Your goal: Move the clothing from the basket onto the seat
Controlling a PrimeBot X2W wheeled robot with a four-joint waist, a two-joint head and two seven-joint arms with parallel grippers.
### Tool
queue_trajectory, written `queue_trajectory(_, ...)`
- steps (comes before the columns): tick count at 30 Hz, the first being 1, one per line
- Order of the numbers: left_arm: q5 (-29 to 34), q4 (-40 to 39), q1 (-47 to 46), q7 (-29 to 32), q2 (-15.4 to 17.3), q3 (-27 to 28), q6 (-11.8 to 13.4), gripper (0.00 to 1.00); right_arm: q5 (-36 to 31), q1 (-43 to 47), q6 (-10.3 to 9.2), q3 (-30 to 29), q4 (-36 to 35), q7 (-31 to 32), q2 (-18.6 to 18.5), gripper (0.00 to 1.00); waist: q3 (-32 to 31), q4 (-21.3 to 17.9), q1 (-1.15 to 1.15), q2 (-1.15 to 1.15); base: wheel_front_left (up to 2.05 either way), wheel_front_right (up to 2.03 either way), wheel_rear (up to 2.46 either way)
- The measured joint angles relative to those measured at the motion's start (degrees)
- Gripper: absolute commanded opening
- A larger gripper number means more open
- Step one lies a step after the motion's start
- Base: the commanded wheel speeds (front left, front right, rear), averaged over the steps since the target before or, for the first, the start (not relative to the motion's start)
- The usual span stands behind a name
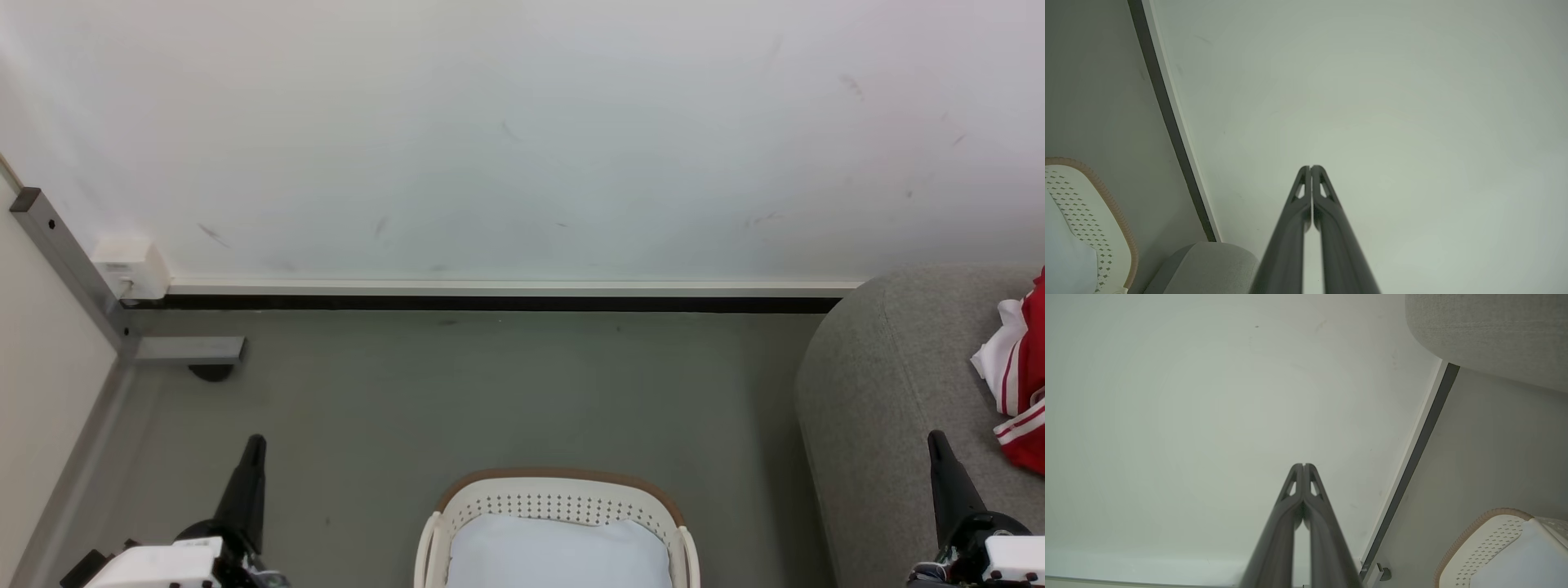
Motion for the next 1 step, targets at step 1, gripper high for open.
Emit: queue_trajectory(1, 0.0, 0.0, 0.0, 0.0, 0.0, 0.0, 0.0, 0.00, 0.0, 0.0, 0.00, 0.0, 0.0, 0.0, 0.0, 0.00, 0.0, 0.0, 0.00, 0.00, 0.00, 0.00, 0.00)
